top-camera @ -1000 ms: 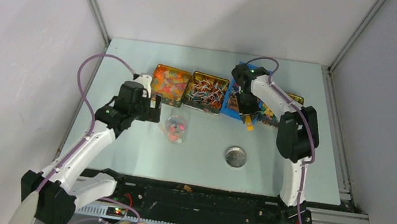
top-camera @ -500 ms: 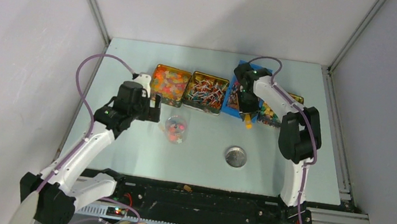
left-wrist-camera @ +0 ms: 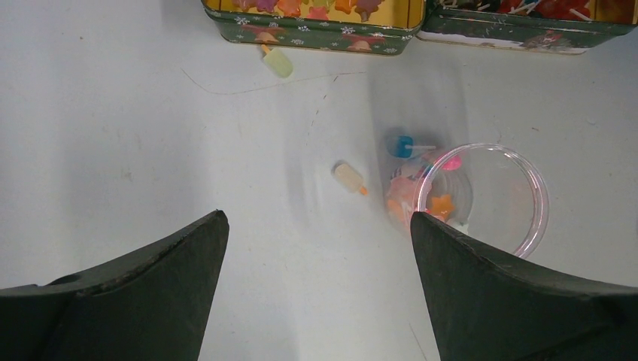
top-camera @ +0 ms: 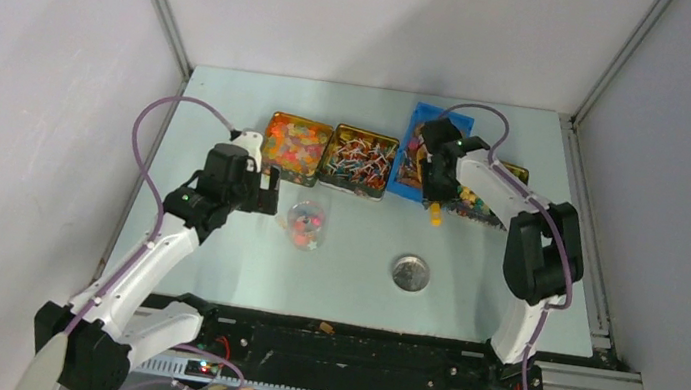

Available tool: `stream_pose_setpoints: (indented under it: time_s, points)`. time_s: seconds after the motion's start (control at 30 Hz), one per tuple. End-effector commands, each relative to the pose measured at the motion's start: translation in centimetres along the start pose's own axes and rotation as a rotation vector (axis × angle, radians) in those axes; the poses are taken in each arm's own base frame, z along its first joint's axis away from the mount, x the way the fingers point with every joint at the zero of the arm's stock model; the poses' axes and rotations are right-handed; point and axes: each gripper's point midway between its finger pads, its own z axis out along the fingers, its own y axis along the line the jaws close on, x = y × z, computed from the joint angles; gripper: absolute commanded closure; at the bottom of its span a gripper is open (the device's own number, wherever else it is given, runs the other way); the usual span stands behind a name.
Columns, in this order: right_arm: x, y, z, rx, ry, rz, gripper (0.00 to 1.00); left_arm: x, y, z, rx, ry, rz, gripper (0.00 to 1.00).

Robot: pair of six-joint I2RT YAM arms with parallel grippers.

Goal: Pack the candies
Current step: Scoop the fake candies from the storage box.

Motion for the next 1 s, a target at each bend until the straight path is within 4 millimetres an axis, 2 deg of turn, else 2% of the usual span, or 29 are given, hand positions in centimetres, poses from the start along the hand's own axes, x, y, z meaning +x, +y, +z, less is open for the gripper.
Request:
stream_pose_setpoints:
  time_s: [0.0,0.27,0.43,0.67,0.97]
  points:
    - [-2.9,0.1,-2.0,-0.026,-0.15,0.043,1.0,-1.4,0.0,-0.5,-0.004,-0.065,0.006,0.02]
    - [-3.2,0.1,-3.3,-0.033,-0.188,0.032,1.0,-1.4,0.1,-0.5,-0.009,-0.064,0.005,0.02]
    - [-2.8,0.1,-5.2,-0.037,-0.196,0.018,1.0,-1.5,0.1,-0.6,-0.006,-0.07,0.004,0.02]
    - [-1.2,0.4,-9.5,-0.044,-0.195,-0.049,1.0,-2.1,-0.3,-1.1,0.013,-0.099,-0.008,0.02]
    - [2.5,2.1,-15.3,-0.091,-0.175,-0.201,1.0,-3.5,-1.6,-2.2,0.086,-0.142,-0.055,0.02]
